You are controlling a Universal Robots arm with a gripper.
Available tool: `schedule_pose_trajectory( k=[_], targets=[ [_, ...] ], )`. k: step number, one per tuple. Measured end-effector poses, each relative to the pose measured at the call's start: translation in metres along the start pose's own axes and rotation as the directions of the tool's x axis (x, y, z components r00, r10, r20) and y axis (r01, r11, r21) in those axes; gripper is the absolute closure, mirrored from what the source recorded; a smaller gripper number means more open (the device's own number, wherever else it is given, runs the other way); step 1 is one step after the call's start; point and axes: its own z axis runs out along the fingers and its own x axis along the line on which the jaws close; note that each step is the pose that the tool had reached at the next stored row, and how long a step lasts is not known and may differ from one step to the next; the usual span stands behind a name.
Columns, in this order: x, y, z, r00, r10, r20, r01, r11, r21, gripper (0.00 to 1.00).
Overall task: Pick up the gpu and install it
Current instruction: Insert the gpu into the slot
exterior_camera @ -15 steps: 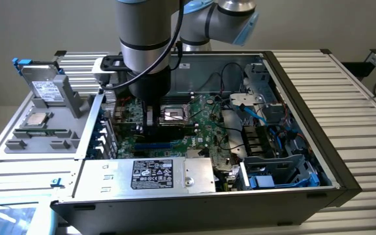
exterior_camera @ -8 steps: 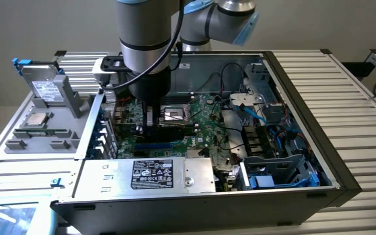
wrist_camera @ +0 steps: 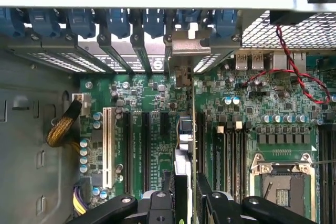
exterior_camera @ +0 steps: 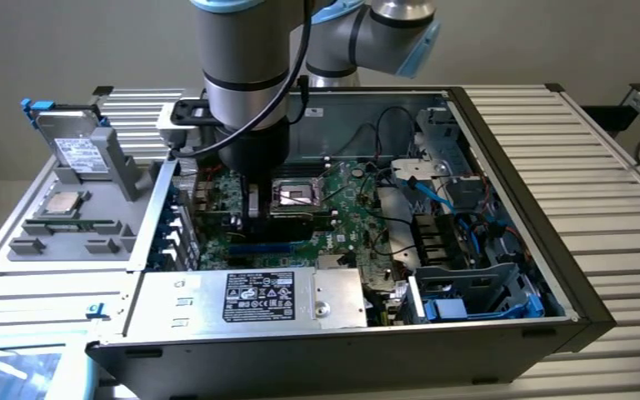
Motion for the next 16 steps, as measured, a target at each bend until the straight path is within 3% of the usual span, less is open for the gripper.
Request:
schedule_pose_trajectory(
  k=[4,16],
  targets=[
    [0.0,0.0001,0.0003,1.0,0.0,-0.0002,0.0,1.0,-0.0068,0.72],
    [0.0006,0.0002,0.0046,1.0,0.0,-0.0005,0.0,1.0,-0.0079,0.72]
  ],
)
